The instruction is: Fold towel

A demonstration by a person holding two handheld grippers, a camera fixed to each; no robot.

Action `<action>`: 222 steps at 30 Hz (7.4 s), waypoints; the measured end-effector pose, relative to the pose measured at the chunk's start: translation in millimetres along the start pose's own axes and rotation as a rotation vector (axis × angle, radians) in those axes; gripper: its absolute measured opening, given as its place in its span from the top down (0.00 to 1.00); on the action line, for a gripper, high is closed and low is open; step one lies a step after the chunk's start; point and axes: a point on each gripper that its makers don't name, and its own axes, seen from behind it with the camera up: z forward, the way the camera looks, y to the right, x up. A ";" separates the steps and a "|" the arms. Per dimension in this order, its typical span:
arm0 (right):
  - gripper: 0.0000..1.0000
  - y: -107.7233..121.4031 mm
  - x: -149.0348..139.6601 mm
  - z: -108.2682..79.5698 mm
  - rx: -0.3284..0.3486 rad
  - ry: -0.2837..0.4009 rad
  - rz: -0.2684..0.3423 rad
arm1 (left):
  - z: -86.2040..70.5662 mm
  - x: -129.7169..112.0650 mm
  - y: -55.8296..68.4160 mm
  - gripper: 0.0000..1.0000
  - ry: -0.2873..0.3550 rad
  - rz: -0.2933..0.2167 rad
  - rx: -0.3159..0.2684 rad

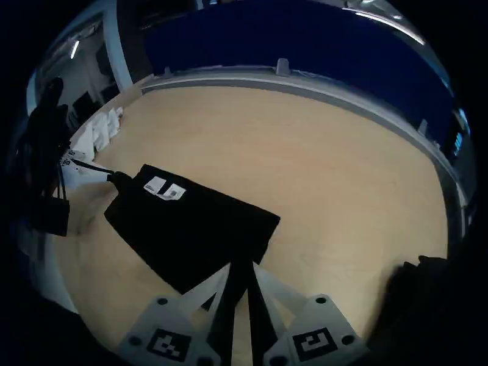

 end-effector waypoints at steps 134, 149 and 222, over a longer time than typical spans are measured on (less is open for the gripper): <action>0.32 -21.8 -56.9 -8.6 0.063 -0.055 -0.210 | -143.7 -105.6 -43.2 0.06 0.108 -0.191 0.286; 0.72 -25.3 -65.3 -3.9 0.089 -0.076 -0.204 | -152.2 -116.3 -44.1 0.06 0.108 -0.212 0.294; 0.94 -174.4 108.7 2.7 0.236 0.100 -0.605 | -198.6 -131.9 -49.4 0.06 0.209 -0.389 0.316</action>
